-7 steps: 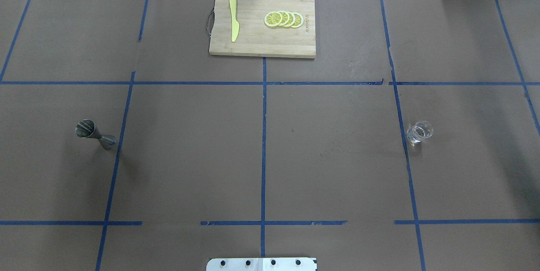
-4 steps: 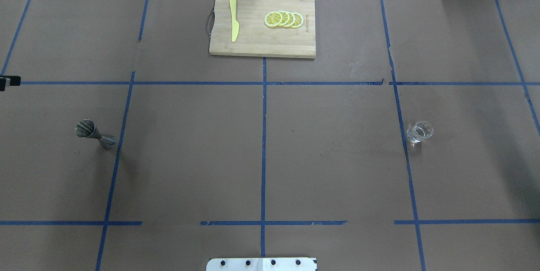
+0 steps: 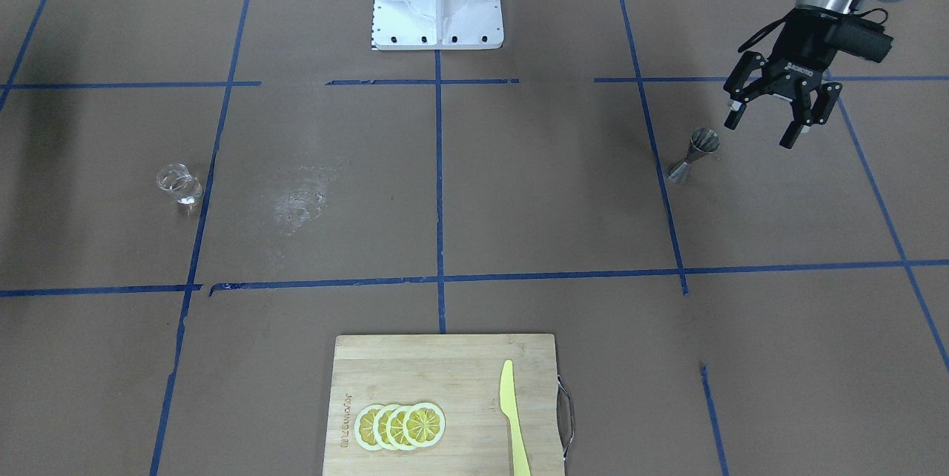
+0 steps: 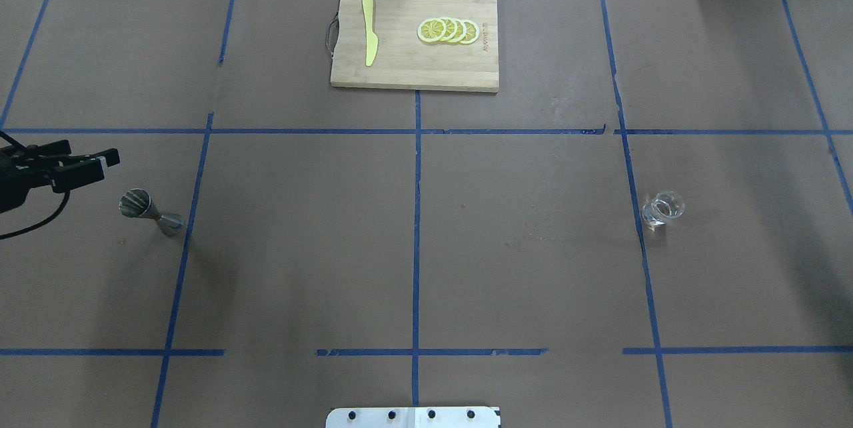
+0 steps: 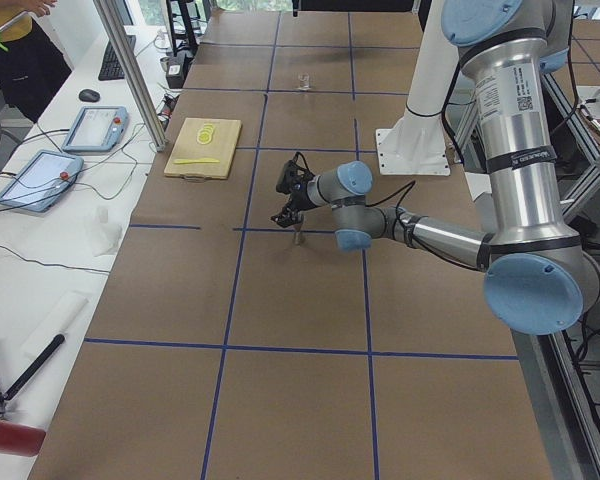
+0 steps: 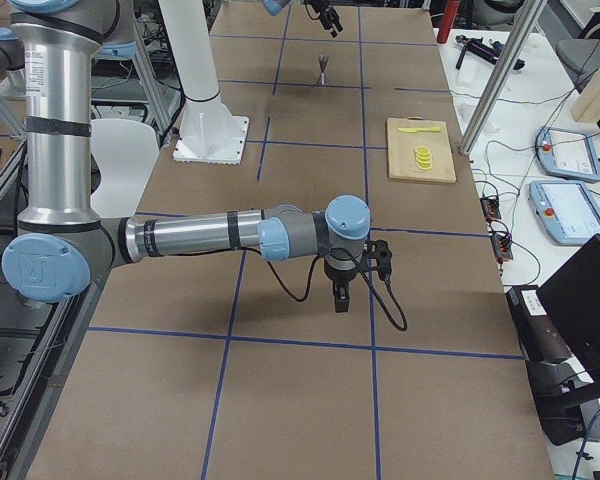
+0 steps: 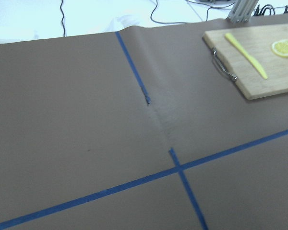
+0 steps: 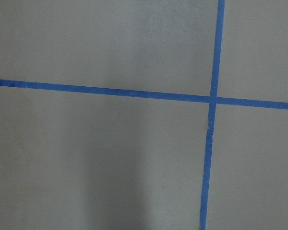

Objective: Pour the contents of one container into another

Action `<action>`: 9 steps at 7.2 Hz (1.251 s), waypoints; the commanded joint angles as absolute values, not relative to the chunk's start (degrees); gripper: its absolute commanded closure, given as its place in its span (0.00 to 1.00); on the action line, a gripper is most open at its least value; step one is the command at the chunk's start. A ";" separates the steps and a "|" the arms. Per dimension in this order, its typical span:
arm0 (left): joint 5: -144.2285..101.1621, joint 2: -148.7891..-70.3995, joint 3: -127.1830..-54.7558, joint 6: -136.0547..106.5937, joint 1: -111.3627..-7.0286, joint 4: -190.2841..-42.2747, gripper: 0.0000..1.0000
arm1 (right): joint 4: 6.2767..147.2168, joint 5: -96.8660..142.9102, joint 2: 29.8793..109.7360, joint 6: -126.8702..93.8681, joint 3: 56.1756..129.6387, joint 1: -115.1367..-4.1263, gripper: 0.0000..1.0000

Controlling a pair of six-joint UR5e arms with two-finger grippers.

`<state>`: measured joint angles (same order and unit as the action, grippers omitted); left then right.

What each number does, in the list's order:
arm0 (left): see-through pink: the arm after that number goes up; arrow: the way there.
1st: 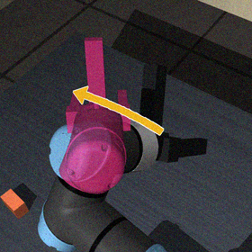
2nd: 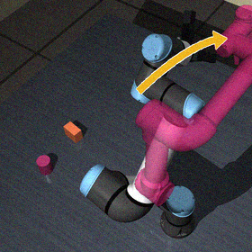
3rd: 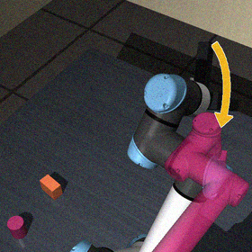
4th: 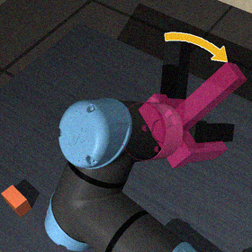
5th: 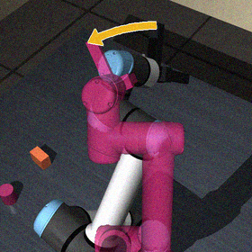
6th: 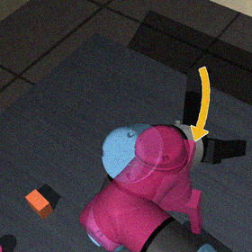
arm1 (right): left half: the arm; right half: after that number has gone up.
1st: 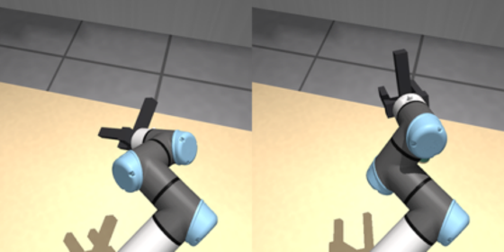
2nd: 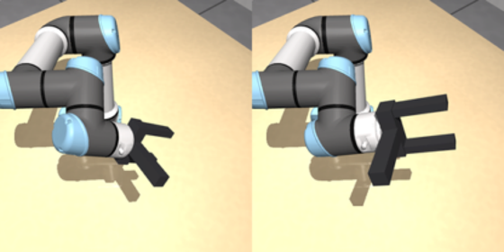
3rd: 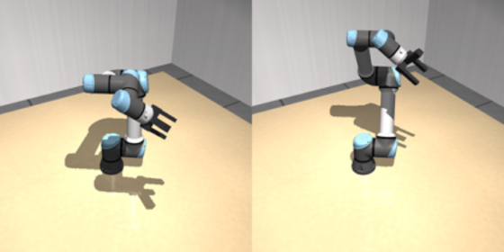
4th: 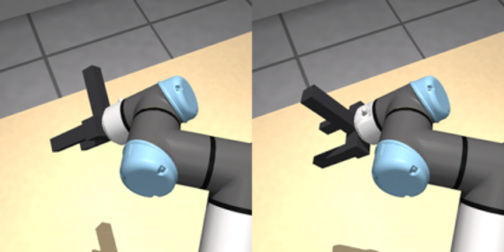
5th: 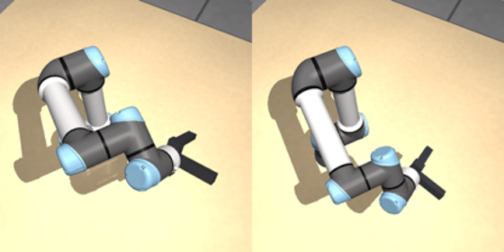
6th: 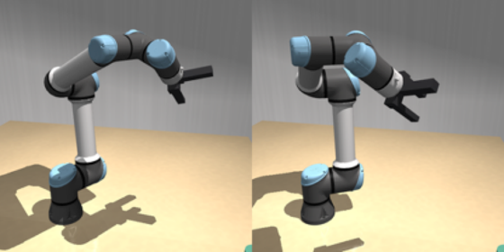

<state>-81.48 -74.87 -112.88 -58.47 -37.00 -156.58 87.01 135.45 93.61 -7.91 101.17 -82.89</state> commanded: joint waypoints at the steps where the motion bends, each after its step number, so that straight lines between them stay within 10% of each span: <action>1: -58.04 -73.92 -113.82 -59.59 -23.62 -152.17 0.01 | 87.01 135.53 93.69 -7.91 101.77 -82.88 0.00; 9: -39.55 -74.87 -107.41 -72.77 -11.78 -149.76 0.01 | 87.01 135.44 93.60 -7.91 101.69 -82.88 0.00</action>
